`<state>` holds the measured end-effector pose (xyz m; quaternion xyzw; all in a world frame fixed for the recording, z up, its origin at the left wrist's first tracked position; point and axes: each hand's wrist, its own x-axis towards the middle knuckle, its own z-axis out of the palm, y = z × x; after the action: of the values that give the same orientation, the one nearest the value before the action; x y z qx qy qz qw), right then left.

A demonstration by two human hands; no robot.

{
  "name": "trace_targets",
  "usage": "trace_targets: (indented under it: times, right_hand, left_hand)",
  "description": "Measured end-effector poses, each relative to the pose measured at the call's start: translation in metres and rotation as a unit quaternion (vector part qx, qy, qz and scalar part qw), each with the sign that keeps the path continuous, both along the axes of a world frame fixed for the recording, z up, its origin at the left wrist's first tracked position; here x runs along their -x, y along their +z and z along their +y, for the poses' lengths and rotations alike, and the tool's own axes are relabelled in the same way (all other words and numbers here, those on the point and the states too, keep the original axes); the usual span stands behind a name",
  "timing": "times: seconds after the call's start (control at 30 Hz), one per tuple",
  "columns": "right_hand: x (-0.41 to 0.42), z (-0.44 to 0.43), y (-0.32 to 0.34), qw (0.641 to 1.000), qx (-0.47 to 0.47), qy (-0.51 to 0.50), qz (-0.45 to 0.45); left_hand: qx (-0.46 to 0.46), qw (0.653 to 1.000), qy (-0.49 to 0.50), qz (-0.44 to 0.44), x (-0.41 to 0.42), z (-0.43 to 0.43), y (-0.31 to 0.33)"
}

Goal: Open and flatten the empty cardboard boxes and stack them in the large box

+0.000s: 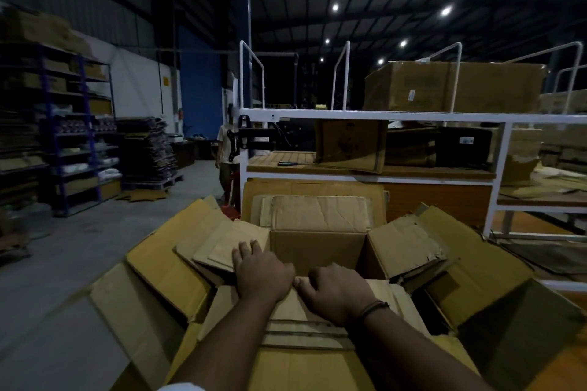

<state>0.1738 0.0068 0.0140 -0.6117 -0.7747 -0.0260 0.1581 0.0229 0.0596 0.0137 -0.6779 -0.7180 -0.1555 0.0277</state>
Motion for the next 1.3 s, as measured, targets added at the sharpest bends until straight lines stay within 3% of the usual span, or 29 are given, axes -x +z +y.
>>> trace_targets:
  times: [0.1, 0.2, 0.3, 0.4, 0.63, 1.0, 1.3]
  right_hand:
    - [-0.004, 0.004, 0.000, 0.997, 0.026, -0.012, 0.066]
    - [-0.005, 0.004, -0.001, 0.991, -0.014, -0.070, 0.113]
    - [-0.003, 0.004, -0.002, 0.984, -0.052, -0.161, 0.054]
    - [-0.001, 0.002, -0.005, 0.980, -0.026, -0.198, 0.018]
    - [-0.008, -0.006, 0.004, 0.977, 0.134, -0.163, -0.007]
    - [-0.002, -0.071, 0.003, 0.962, 0.184, -0.199, -0.041]
    - [0.014, -0.157, 0.025, 0.957, 0.226, -0.160, -0.087]
  left_hand:
    - [0.013, 0.999, -0.007, 0.032, 0.001, 0.002, 0.002]
    - [0.016, 0.999, -0.004, 0.040, 0.002, 0.004, 0.000]
    - [0.022, 0.999, -0.026, 0.023, 0.005, 0.002, -0.004]
    - [0.035, 0.997, -0.064, 0.019, 0.010, -0.002, -0.005]
    - [0.066, 0.991, -0.119, 0.015, 0.019, -0.010, -0.002]
    - [0.090, 0.974, -0.203, 0.039, 0.051, -0.055, -0.005]
    - [0.246, 0.947, -0.184, 0.097, 0.082, -0.157, 0.025]
